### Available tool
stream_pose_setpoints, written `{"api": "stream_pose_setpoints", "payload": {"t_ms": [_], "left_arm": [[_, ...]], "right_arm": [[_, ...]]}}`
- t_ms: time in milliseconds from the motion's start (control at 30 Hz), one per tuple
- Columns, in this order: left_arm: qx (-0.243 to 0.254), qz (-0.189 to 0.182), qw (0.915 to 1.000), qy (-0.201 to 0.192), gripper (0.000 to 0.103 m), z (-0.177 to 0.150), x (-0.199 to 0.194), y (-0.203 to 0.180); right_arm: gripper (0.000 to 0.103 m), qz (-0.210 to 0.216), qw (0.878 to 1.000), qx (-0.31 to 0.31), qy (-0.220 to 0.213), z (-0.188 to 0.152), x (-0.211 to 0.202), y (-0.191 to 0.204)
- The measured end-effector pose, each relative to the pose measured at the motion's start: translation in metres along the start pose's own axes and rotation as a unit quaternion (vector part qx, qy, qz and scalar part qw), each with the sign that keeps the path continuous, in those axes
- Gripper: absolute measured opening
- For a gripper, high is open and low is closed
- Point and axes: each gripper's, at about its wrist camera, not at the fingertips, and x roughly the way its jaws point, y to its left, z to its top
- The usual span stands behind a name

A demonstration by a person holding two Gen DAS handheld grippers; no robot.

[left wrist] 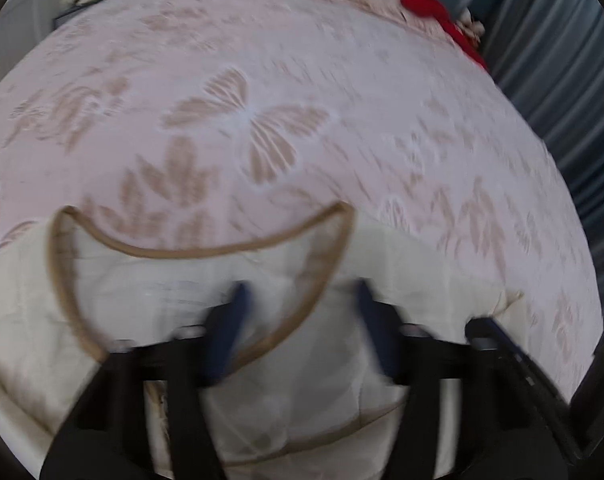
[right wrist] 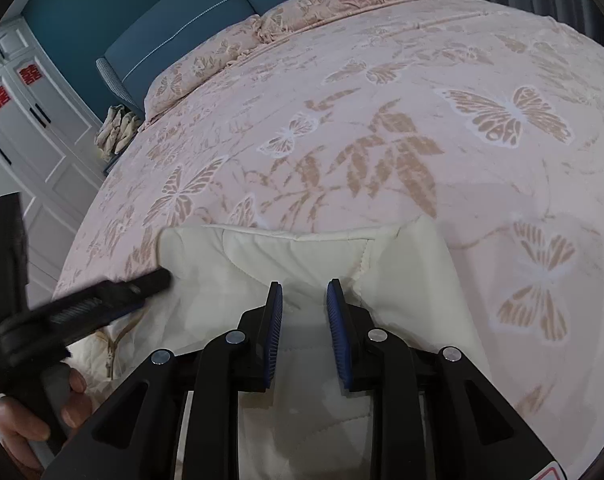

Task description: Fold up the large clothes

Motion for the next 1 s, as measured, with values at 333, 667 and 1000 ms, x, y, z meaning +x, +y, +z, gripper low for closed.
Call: {"api": "stream_pose_setpoints", "payload": {"t_ms": [333, 667, 1000], "left_arm": [[0.028, 0.030, 0.9989, -0.024, 0.001, -0.012, 0.005, -0.011], [0.029, 0.134, 0.9846, -0.108, 0.055, -0.017, -0.087, 0.069], [0.011, 0.151, 0.9872, -0.050, 0.057, -0.036, -0.041, 0.123]], "right_arm": [[0.005, -0.022, 0.999, 0.026, -0.008, -0.002, 0.010, -0.011], [0.022, -0.038, 0.993, -0.107, -0.022, 0.018, -0.044, 0.090], [0.030, -0.021, 0.967, -0.232, 0.103, -0.030, 0.081, 0.195]]}}
